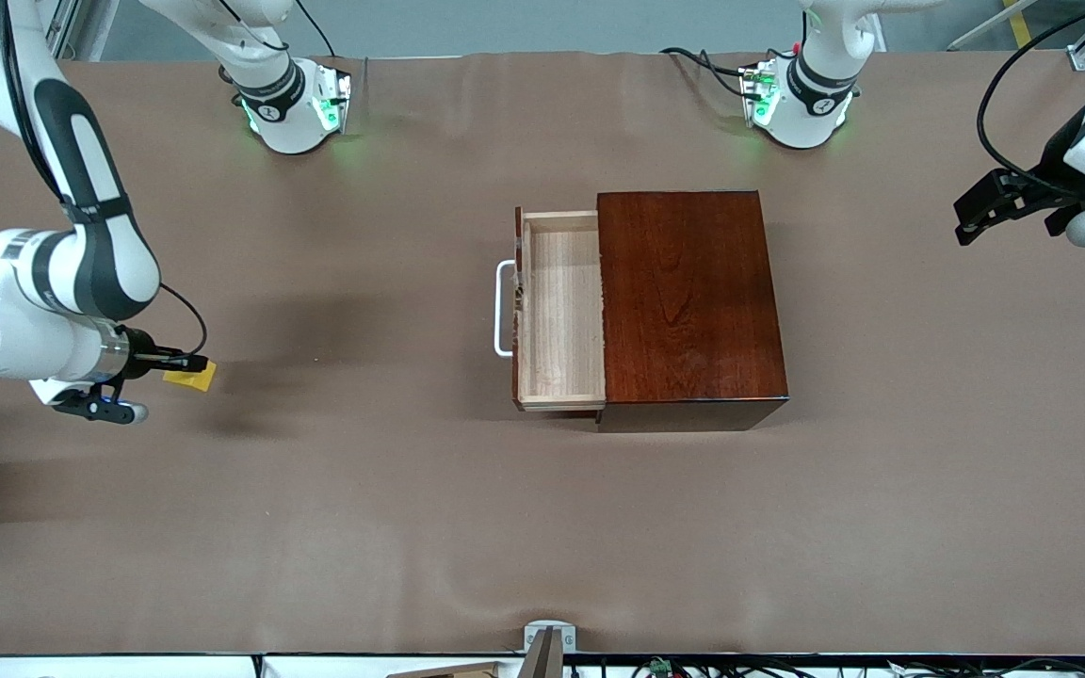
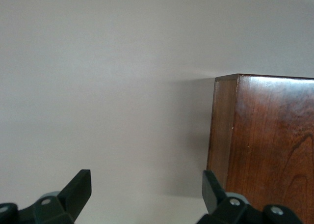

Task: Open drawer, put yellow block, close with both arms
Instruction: 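Close the right gripper on the yellow cube and lift it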

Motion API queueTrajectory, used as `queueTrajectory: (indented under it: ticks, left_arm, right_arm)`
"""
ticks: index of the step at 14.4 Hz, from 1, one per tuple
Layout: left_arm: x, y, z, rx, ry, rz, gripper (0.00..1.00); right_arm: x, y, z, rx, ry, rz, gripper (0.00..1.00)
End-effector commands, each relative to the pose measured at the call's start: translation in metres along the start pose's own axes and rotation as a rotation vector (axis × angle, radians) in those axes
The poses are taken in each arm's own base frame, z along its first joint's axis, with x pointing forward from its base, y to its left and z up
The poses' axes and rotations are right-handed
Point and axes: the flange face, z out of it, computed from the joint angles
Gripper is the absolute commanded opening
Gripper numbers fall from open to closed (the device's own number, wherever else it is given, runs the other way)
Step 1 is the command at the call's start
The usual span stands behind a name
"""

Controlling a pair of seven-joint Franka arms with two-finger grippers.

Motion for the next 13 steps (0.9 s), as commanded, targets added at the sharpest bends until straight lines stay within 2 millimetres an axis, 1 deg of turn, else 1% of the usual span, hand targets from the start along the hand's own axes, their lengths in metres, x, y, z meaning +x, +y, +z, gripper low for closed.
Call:
queueTrajectory:
  ticks: [1, 3, 7, 9, 11, 13]
  left_arm:
    - [-0.007, 0.001, -0.001, -0.018, 0.004, 0.023, 1.0]
    - [-0.007, 0.001, -0.001, -0.018, 0.006, 0.024, 1.0]
    - [-0.007, 0.001, -0.003, -0.02, 0.01, 0.022, 1.0]
    - [-0.009, 0.0, -0.005, -0.019, 0.01, 0.019, 1.0]
    - [-0.01, -0.004, -0.007, -0.019, 0.011, 0.013, 1.0]
    - [-0.008, -0.003, -0.008, -0.02, 0.014, 0.01, 1.0]
  right_arm:
    - [-0.015, -0.033, -0.036, 0.01, 0.023, 0.061, 0.15]
    - [-0.023, -0.055, -0.046, 0.024, 0.03, 0.111, 0.15]
    - [-0.037, -0.096, -0.061, 0.028, 0.016, 0.209, 0.15]
    - [-0.049, -0.127, -0.067, 0.021, 0.027, 0.267, 0.14]
    - [-0.065, -0.166, -0.068, 0.012, 0.035, 0.354, 0.14]
    - [-0.08, -0.199, -0.067, 0.005, 0.041, 0.424, 0.14]
